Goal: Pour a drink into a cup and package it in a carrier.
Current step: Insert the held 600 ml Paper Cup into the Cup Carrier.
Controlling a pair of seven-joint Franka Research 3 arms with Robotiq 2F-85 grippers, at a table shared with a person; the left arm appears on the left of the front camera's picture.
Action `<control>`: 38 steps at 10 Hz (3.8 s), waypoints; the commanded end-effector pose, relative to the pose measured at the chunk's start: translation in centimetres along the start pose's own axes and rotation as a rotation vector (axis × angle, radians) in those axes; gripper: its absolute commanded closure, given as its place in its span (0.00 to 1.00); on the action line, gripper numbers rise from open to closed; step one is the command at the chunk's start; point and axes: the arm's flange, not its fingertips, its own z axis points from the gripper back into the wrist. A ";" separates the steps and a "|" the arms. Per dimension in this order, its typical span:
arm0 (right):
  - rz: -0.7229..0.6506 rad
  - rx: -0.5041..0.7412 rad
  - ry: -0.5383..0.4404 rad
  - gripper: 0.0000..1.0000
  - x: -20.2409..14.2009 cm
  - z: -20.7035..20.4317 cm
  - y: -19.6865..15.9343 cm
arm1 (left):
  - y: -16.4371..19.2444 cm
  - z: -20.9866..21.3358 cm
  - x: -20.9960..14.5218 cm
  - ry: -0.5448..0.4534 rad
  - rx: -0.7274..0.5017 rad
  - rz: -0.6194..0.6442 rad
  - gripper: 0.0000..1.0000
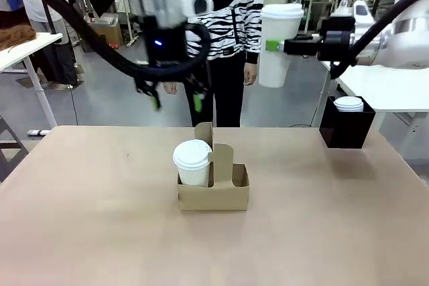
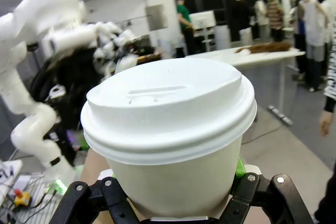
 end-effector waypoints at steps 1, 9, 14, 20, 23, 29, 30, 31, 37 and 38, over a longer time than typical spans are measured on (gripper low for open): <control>0.017 0.105 0.019 0.20 -0.4 -0.2 -0.4 | 5.1 0.6 -0.6 0.009 -0.034 -0.189 0.00; -0.008 0.196 -0.021 0.20 -4.2 -2.1 0.0 | 9.8 0.4 0.1 0.000 -0.032 -0.393 0.00; 0.072 0.316 -0.038 0.20 -8.3 -4.3 -0.7 | 16.5 -2.1 -0.8 -0.064 -0.150 -0.513 0.00; 0.183 0.518 -0.053 0.20 -13.8 -7.2 -0.8 | 25.1 -7.1 -0.8 -0.297 -0.322 -0.873 0.00; 0.102 0.502 -0.038 0.20 -13.0 -6.5 0.8 | 23.4 -5.5 -0.3 -0.217 -0.236 -0.718 0.00; 0.062 0.549 0.003 0.20 -17.5 -9.8 1.0 | 23.4 -5.5 -0.3 -0.217 -0.236 -0.718 0.00; 0.044 0.568 0.000 0.20 -18.5 -10.1 0.8 | 23.4 -5.5 -0.3 -0.217 -0.236 -0.718 0.00; 0.033 0.579 -0.004 0.20 -18.9 -10.3 0.8 | 23.4 -5.5 -0.3 -0.217 -0.236 -0.718 0.00; -0.006 0.637 0.044 0.20 -21.5 -10.2 0.9 | 23.4 -5.5 -0.3 -0.217 -0.236 -0.718 0.00; -0.007 0.648 0.054 0.20 -21.8 -10.2 1.1 | 23.4 -5.5 -0.3 -0.217 -0.236 -0.718 0.00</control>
